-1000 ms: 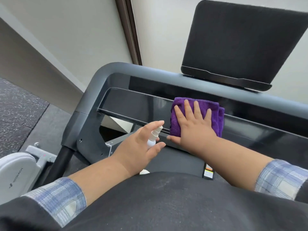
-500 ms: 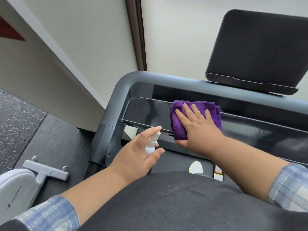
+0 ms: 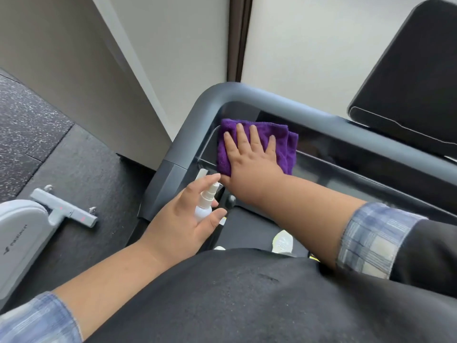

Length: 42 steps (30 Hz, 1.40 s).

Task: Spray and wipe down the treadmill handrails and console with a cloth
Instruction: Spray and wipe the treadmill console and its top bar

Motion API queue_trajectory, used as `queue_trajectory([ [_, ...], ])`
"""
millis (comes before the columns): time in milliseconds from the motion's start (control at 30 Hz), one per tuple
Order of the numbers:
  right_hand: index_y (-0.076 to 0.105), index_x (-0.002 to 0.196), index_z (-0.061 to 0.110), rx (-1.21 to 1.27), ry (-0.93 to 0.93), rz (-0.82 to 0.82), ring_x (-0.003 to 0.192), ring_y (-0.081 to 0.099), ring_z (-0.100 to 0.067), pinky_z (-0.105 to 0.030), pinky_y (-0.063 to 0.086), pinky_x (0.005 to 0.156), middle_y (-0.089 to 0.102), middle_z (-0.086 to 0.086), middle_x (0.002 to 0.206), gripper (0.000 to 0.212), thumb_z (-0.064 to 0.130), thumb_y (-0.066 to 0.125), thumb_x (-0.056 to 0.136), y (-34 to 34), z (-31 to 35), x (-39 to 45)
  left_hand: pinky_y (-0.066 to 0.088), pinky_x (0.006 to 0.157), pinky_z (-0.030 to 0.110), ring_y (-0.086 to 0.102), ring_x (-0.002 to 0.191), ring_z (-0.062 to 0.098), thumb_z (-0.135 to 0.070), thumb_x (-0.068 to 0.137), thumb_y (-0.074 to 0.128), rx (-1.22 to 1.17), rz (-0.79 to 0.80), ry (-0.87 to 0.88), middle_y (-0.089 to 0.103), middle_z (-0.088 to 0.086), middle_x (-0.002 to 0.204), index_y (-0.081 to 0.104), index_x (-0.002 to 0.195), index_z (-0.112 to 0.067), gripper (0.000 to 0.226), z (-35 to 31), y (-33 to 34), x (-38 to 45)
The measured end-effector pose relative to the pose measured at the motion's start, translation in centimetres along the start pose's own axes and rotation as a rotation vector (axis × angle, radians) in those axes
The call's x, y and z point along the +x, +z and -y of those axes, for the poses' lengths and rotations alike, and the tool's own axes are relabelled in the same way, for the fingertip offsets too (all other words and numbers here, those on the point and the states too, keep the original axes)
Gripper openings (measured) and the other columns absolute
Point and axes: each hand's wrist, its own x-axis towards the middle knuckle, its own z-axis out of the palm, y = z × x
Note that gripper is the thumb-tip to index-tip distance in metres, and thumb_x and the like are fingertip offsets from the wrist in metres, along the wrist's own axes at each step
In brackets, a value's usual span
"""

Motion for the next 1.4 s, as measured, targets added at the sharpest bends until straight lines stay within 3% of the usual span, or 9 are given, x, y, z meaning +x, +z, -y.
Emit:
queue_trajectory([
  [167, -0.007, 0.159, 0.026, 0.006, -0.061, -0.016, 0.154, -0.013, -0.028, -0.06, -0.008, 0.118, -0.013, -0.003, 0.168, 0.094, 0.08, 0.025, 0.088, 0.3, -2.0, -2.2, 0.038, 0.082, 0.002, 0.058, 0.093, -0.008, -0.05, 0.09, 0.056, -0.034, -0.012, 0.018, 0.055, -0.028, 0.104, 0.031, 0.14, -0.05, 0.056, -0.1, -0.3, 0.5],
  [300, -0.009, 0.158, 0.031, 0.032, -0.009, 0.009, 0.154, -0.015, -0.021, -0.05, -0.015, 0.116, -0.014, 0.003, 0.168, 0.096, 0.085, 0.01, 0.082, 1.1, -4.5, -5.9, 0.039, 0.08, 0.002, 0.058, 0.094, -0.009, -0.052, 0.09, 0.054, -0.056, -0.028, 0.012, 0.055, -0.029, 0.105, 0.029, 0.14, -0.052, 0.056, 0.4, -0.7, 0.3],
  [433, -0.009, 0.159, 0.024, -0.026, 0.023, 0.022, 0.154, -0.013, -0.031, -0.062, -0.003, 0.119, -0.014, -0.006, 0.168, 0.098, 0.082, 0.022, 0.086, 0.5, -2.1, -3.6, 0.038, 0.081, 0.001, 0.057, 0.095, -0.012, -0.053, 0.089, 0.053, -0.059, -0.041, -0.011, 0.054, -0.028, 0.106, 0.029, 0.137, -0.053, 0.054, 1.0, -1.0, -0.3],
  [567, -0.011, 0.159, 0.02, -0.049, -0.052, 0.045, 0.152, -0.016, -0.036, -0.067, -0.002, 0.118, -0.017, -0.01, 0.167, 0.099, 0.074, 0.033, 0.089, -1.0, 1.8, 1.0, 0.038, 0.081, -0.001, 0.056, 0.095, -0.017, -0.052, 0.089, 0.054, -0.042, -0.059, -0.004, 0.051, -0.034, 0.11, 0.03, 0.138, -0.051, 0.055, 0.7, -1.2, -0.6],
  [733, -0.006, 0.159, 0.025, -0.06, -0.165, 0.033, 0.154, -0.012, -0.03, -0.061, -0.003, 0.12, -0.013, -0.005, 0.168, 0.097, 0.076, 0.037, 0.088, -0.6, 0.0, -1.7, 0.039, 0.081, 0.0, 0.055, 0.095, -0.017, -0.052, 0.089, 0.054, -0.057, -0.071, 0.003, 0.052, -0.032, 0.108, 0.03, 0.139, -0.05, 0.055, 0.4, -1.2, -0.3],
  [833, 0.0, 0.16, 0.029, -0.112, -0.236, 0.06, 0.155, -0.004, -0.031, -0.062, 0.004, 0.121, -0.005, -0.005, 0.169, 0.094, 0.077, 0.032, 0.085, 0.1, -1.8, -4.8, 0.039, 0.079, 0.0, 0.056, 0.093, -0.016, -0.052, 0.089, 0.054, -0.069, -0.084, 0.009, 0.054, -0.03, 0.106, 0.032, 0.139, -0.049, 0.055, 0.6, -1.4, -0.2],
  [967, -0.005, 0.159, 0.031, -0.148, -0.272, 0.072, 0.154, -0.006, -0.032, -0.061, 0.001, 0.12, -0.007, -0.006, 0.169, 0.091, 0.075, 0.032, 0.089, -0.3, -1.5, -3.3, 0.038, 0.08, 0.0, 0.057, 0.093, -0.013, -0.052, 0.089, 0.055, -0.083, -0.1, 0.003, 0.054, -0.032, 0.107, 0.033, 0.138, -0.05, 0.055, 0.7, -1.6, -0.3],
  [1133, 0.001, 0.16, 0.026, -0.107, -0.262, 0.039, 0.154, -0.006, -0.031, -0.061, 0.002, 0.12, -0.007, -0.004, 0.169, 0.092, 0.071, 0.041, 0.092, -1.2, 0.7, 0.4, 0.038, 0.079, -0.001, 0.057, 0.092, -0.016, -0.053, 0.089, 0.055, -0.062, -0.083, 0.007, 0.053, -0.032, 0.107, 0.031, 0.139, -0.05, 0.056, 0.5, -1.3, -0.5],
  [1400, 0.0, 0.16, 0.029, -0.114, -0.312, 0.051, 0.155, -0.001, -0.027, -0.057, 0.006, 0.123, -0.002, -0.002, 0.169, 0.088, 0.07, 0.037, 0.092, -0.3, -1.8, -4.0, 0.041, 0.08, 0.003, 0.059, 0.093, -0.011, -0.052, 0.09, 0.056, -0.084, -0.087, 0.041, 0.054, -0.034, 0.107, 0.034, 0.142, -0.046, 0.057, 0.0, -1.5, -0.2],
])
